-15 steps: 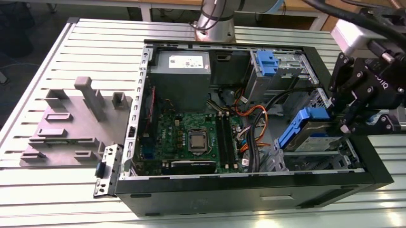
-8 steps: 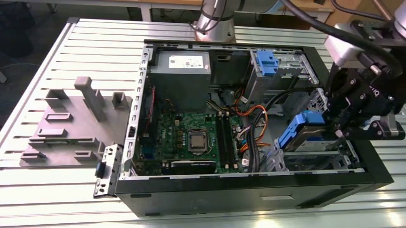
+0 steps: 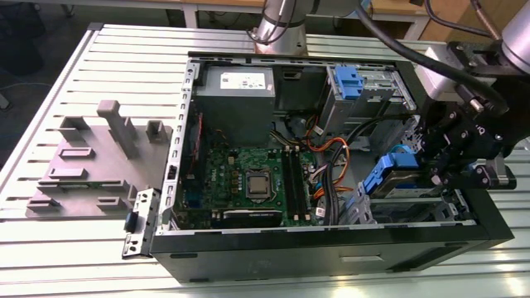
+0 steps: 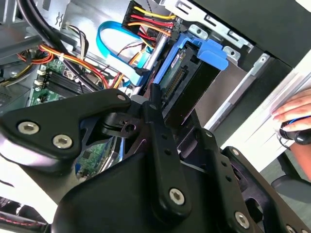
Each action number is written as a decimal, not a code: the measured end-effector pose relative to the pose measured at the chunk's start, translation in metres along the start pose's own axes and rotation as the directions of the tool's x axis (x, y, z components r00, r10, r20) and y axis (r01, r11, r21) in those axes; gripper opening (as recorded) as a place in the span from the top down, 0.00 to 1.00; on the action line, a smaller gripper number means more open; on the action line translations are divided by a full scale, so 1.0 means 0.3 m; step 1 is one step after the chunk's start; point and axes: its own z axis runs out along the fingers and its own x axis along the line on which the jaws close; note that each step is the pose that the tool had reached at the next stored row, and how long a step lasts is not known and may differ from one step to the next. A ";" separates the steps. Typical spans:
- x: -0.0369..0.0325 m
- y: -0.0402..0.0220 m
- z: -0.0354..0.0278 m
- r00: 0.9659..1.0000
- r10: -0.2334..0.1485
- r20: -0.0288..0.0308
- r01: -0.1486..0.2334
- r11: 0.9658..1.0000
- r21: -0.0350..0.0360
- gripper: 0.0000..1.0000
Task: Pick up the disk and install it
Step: 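Insert the disk into the insertion slot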
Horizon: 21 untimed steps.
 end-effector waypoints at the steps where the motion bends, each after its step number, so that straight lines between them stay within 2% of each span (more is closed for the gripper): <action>1: 0.000 0.000 0.006 1.000 0.000 0.000 0.000 1.000 0.000 0.65; 9: 0.001 -0.001 0.053 1.000 0.000 -0.003 0.000 1.000 0.000 0.65; 19: 0.001 -0.001 0.054 1.000 0.000 -0.004 0.000 1.000 0.000 0.64; 20: 0.001 -0.001 0.054 1.000 0.000 -0.004 0.000 1.000 0.000 0.58; 21: 0.001 -0.001 0.054 1.000 0.000 -0.004 0.000 1.000 0.000 0.58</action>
